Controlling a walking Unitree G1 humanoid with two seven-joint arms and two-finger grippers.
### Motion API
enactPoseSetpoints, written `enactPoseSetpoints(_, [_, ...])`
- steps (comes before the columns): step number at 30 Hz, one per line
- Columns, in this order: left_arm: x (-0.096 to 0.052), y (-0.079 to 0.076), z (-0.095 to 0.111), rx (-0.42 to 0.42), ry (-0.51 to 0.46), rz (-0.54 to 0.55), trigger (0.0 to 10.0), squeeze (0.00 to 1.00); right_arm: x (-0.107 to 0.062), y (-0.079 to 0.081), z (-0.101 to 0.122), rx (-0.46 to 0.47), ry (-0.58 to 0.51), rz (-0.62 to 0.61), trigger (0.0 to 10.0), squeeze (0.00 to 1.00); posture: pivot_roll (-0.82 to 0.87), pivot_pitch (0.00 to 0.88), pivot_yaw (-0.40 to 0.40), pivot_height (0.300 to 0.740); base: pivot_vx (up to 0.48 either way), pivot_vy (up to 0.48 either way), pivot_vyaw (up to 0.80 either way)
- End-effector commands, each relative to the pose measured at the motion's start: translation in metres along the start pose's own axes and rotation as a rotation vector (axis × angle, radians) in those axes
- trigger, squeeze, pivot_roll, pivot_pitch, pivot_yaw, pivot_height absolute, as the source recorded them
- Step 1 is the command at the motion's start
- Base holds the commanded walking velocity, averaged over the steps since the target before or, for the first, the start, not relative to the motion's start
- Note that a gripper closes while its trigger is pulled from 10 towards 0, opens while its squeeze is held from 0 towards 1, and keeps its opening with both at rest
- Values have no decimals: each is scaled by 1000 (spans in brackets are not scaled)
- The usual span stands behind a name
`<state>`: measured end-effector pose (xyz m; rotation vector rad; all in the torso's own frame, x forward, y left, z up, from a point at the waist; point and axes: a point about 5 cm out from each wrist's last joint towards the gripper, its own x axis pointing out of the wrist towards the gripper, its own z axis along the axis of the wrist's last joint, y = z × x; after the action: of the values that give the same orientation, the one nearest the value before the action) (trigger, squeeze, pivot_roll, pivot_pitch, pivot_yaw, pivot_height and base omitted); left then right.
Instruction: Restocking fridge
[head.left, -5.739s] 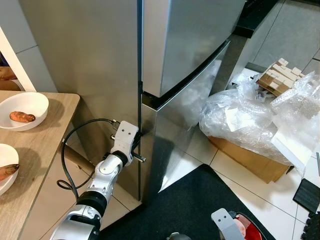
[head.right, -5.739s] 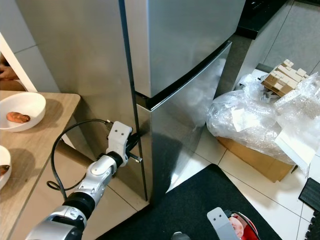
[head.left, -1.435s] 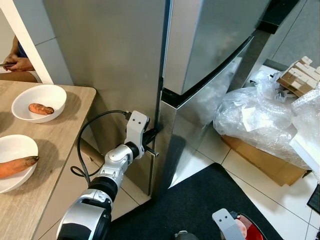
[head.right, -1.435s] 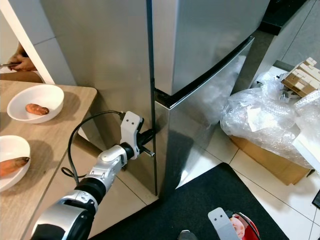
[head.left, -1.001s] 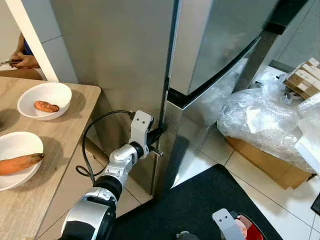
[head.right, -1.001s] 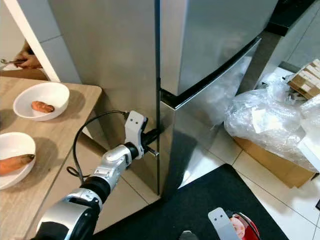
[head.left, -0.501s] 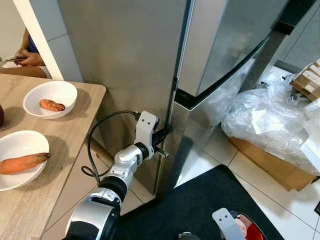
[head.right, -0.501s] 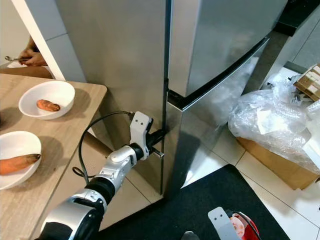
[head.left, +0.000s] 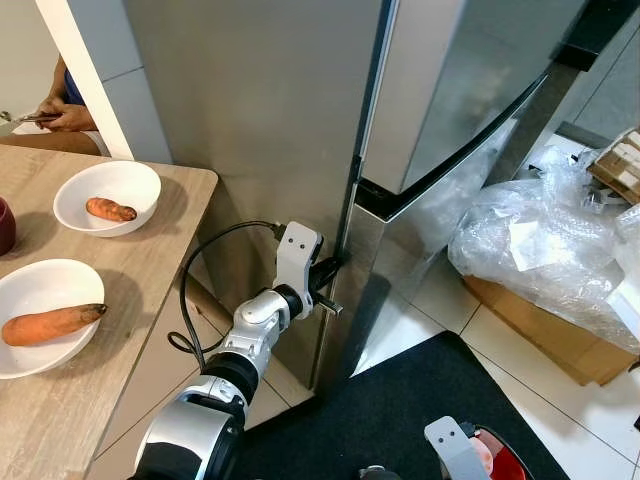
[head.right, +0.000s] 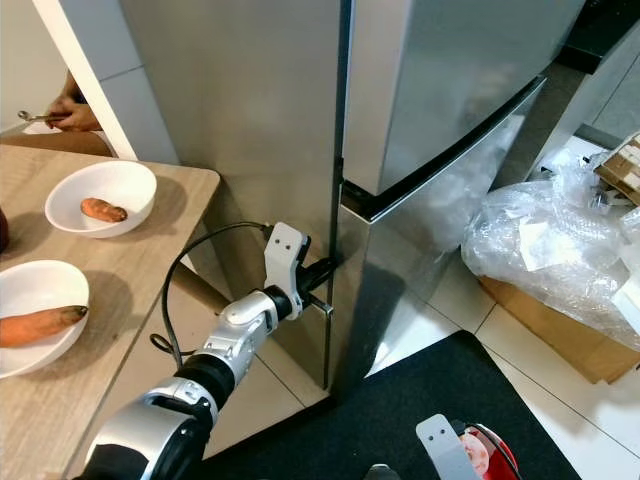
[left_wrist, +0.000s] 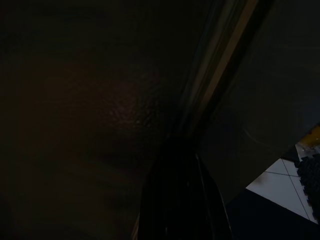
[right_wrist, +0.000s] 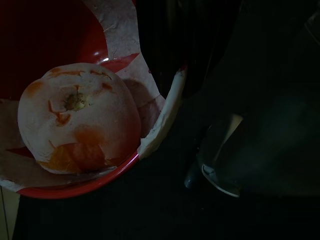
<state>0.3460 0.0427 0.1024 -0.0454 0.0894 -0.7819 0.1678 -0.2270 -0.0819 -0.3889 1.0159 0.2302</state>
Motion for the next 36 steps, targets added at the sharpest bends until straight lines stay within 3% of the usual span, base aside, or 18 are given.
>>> enactPoseSetpoints(1, [18, -31, 10, 46, -25, -152, 10000, 0, -1, 0, -2, 7, -4, -5, 10000, 0, -210, 122, -10, 700, 0, 0, 0])
enactPoseSetpoints(36, [27, -62, 7, 35, -33, -258, 10000, 0, -2, 0, -7, 25, 7, -11, 10000, 0, -213, 122, -7, 700, 0, 0, 0])
